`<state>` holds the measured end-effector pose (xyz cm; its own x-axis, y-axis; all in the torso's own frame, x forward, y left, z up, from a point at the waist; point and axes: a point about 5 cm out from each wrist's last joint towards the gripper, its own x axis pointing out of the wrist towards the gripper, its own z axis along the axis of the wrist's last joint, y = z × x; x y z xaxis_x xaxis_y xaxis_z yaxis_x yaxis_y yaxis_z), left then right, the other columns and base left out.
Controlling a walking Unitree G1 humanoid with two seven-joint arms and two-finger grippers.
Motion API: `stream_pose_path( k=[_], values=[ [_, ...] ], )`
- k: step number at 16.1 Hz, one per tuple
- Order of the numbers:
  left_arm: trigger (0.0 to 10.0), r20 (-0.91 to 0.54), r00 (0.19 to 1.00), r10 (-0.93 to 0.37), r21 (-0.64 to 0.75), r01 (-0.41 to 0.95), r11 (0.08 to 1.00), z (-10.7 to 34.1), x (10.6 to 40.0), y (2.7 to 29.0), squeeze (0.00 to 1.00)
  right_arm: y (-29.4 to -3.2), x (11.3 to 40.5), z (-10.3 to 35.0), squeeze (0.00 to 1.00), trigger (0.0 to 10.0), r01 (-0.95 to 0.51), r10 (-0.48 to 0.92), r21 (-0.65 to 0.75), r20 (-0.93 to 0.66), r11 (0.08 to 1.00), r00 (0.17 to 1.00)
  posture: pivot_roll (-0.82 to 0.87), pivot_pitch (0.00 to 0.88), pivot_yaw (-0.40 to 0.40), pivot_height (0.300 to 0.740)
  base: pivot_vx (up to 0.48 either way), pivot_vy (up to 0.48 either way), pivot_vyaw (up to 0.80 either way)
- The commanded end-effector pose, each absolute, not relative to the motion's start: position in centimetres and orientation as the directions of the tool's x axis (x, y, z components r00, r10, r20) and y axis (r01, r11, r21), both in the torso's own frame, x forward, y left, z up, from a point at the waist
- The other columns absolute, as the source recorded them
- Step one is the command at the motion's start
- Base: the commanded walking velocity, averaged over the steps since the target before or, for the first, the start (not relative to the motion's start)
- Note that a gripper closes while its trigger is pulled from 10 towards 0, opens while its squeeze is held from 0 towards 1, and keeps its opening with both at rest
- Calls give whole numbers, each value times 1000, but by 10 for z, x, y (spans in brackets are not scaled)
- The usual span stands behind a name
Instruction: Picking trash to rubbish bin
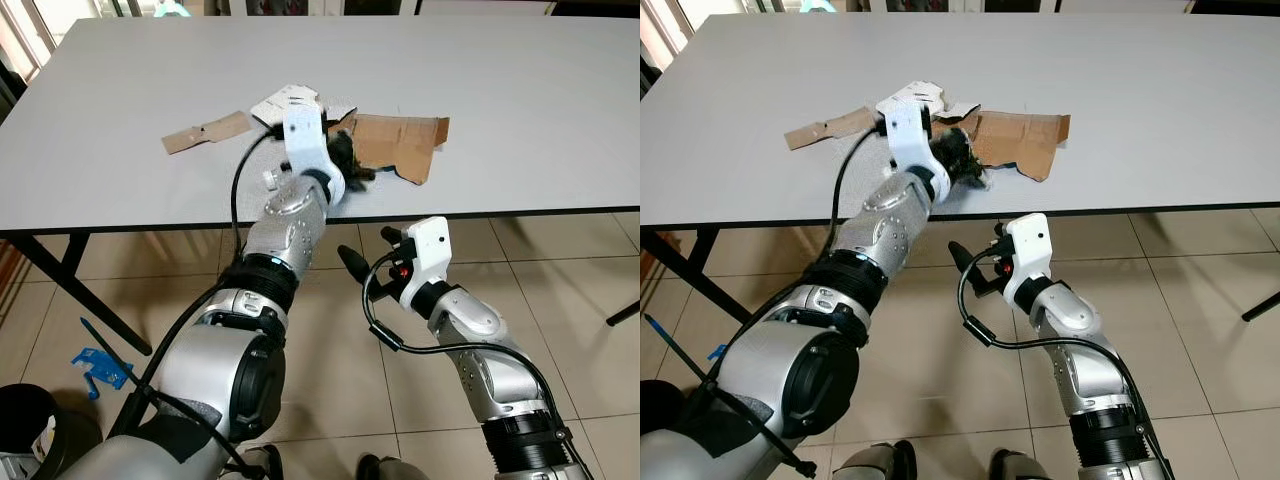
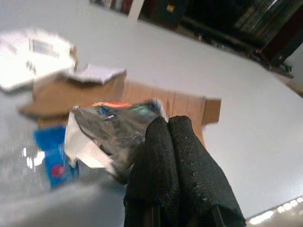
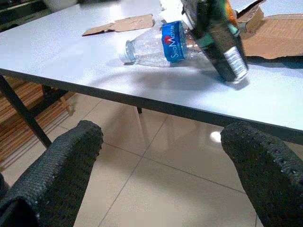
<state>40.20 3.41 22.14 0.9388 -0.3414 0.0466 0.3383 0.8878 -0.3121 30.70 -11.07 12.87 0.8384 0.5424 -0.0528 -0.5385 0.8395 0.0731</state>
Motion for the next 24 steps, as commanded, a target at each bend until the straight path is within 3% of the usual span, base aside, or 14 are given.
stream_pose_path(
  k=[1,6,7,12,13,15,19,21,24],
  values=[
    [0,116,928,-355,-261,373,890,234,400,29,0,-112,309,130,0,10000,-540,544,73,-49,838,837,-76,128,-6,740,0,0,0],
    [0,186,918,-349,-184,382,906,245,398,30,0,-112,311,130,0,10000,-531,535,72,-48,844,844,-73,125,-6,740,0,0,0],
    [10000,164,923,-348,-168,373,912,241,398,31,0,-112,310,130,0,10000,-530,534,72,-48,845,844,-74,126,-6,740,0,0,0],
    [10000,50,945,-322,-182,326,928,218,398,36,0,-111,310,127,0,10000,-530,534,74,-53,845,844,-71,129,-5,740,0,0,0],
    [10000,26,951,-308,-205,307,929,213,398,38,1000,-111,310,127,0,10000,-531,535,75,-53,844,843,-73,131,-4,740,0,0,0],
    [10000,34,941,-338,-178,338,924,215,397,38,1000,-111,310,127,0,10000,-531,535,76,-54,844,843,-70,130,-5,740,0,0,0],
    [10000,99,874,-475,37,474,880,232,395,43,1000,-111,311,128,0,10000,-525,529,76,-52,848,847,-65,126,1,740,0,0,0],
    [10000,51,814,-578,338,531,777,234,393,69,1000,-110,311,127,0,10000,-524,528,81,-50,848,848,-55,125,3,740,0,0,0],
    [10000,-28,783,-622,440,568,695,231,393,92,1000,-109,312,127,0,10000,-526,531,82,-50,846,846,-46,126,4,740,0,0,0]
  ],
)
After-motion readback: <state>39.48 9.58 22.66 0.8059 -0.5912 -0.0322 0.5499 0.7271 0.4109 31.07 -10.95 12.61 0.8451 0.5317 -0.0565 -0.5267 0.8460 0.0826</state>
